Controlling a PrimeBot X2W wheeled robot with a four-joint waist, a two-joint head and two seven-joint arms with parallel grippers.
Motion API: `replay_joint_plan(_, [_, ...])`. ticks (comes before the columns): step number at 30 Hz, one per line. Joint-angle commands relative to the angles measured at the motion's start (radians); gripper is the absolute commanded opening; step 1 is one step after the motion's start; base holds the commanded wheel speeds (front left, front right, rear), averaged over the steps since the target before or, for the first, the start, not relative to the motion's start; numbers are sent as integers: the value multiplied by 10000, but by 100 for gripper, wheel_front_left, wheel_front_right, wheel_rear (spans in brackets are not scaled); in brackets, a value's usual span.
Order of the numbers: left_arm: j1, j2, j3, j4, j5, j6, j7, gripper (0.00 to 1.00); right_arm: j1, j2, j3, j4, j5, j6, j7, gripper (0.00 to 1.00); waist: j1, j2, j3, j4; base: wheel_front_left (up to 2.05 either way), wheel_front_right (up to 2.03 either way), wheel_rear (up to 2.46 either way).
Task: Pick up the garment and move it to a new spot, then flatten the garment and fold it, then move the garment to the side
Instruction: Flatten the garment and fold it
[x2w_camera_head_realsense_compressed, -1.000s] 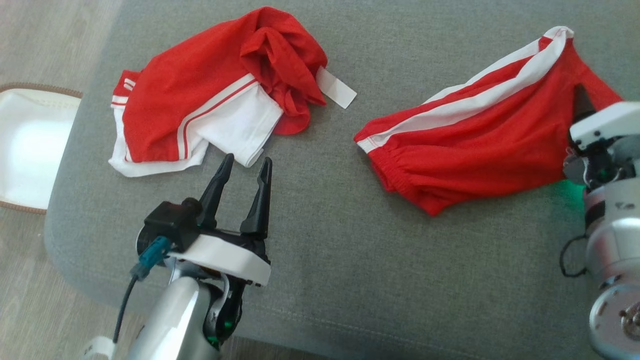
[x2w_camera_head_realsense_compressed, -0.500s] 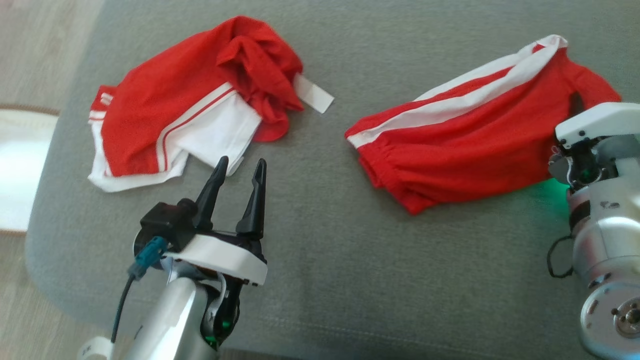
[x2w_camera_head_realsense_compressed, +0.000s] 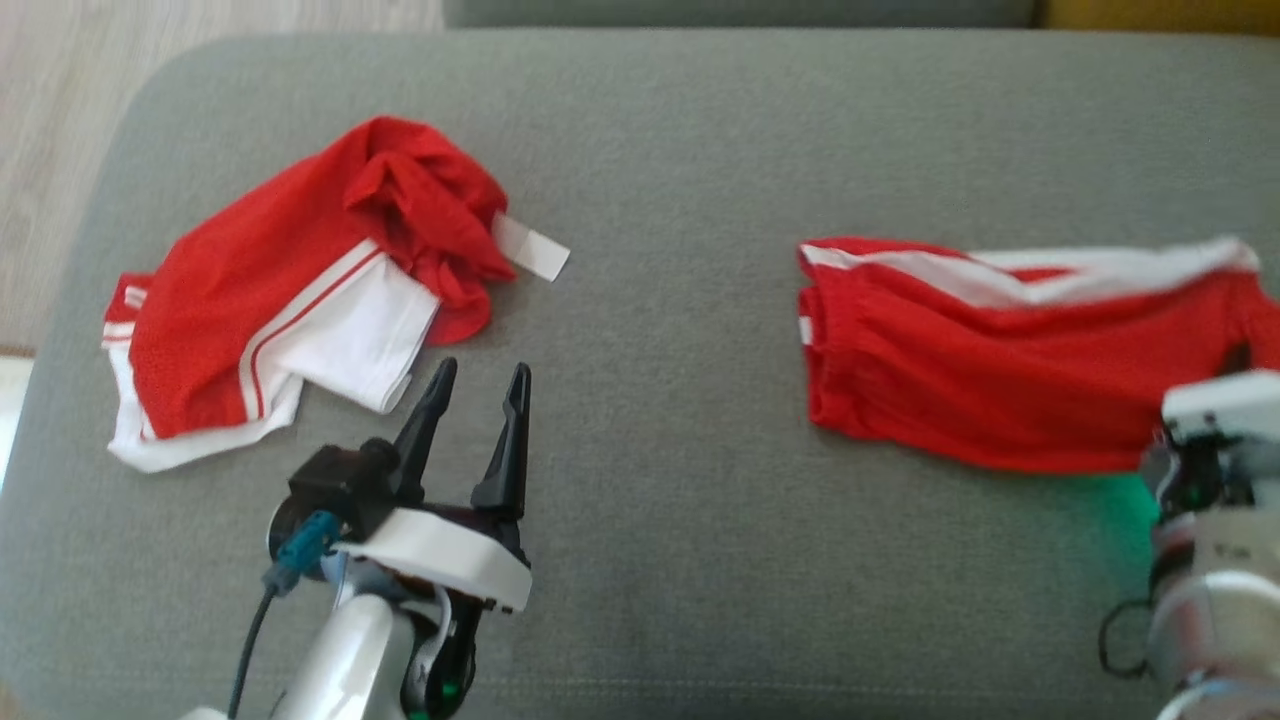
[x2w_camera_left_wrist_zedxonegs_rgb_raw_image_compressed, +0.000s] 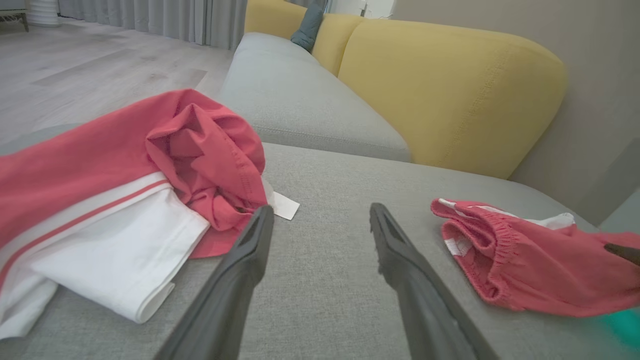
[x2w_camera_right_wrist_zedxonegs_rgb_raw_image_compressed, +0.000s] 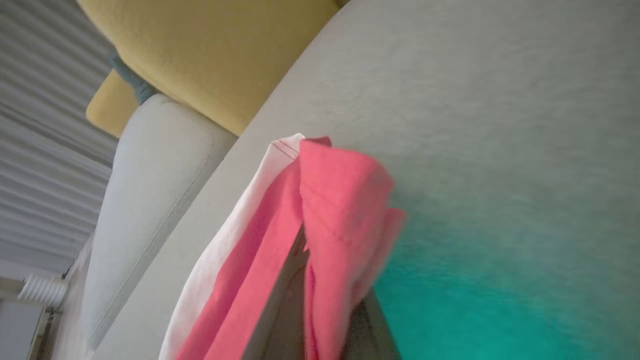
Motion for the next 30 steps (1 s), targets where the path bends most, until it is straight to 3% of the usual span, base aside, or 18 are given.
replay_joint_plan(1, [-169,32,354,-268,48,13,-91,100,-25,84,13,-390,-70,-7,-159,0,0,0,-261,-197,0,0,0])
replay_joint_plan(5, [-37,32,352,-284,16,69,-91,100,243,252,-267,-777,97,-7,19,0,0,0,-427,-304,0,0,0])
replay_joint_plan(11, [68,32,339,-232,51,42,-91,100,351,341,580,-1403,550,-7,135,0,0,0,-573,-298,0,0,0])
replay_joint_plan(19, [232,32,471,-104,6,64,-91,100,701,348,4034,-1869,3489,-7,19,0,0,0,-994,-218,0,0,0])
replay_joint_plan(20, [290,32,482,-62,-12,68,-91,100,1043,348,5075,-2325,4336,-7,32,0,0,0,-1076,-204,0,0,0])
replay_joint_plan(22, [338,32,482,-26,-20,71,-91,100,1458,348,6051,-2858,5163,-7,19,0,0,0,-1165,-187,0,0,0])
replay_joint_plan(30, [488,32,423,34,4,148,-91,100,2871,349,9081,-4606,7215,-7,-110,0,0,0,-1418,-25,0,0,0])
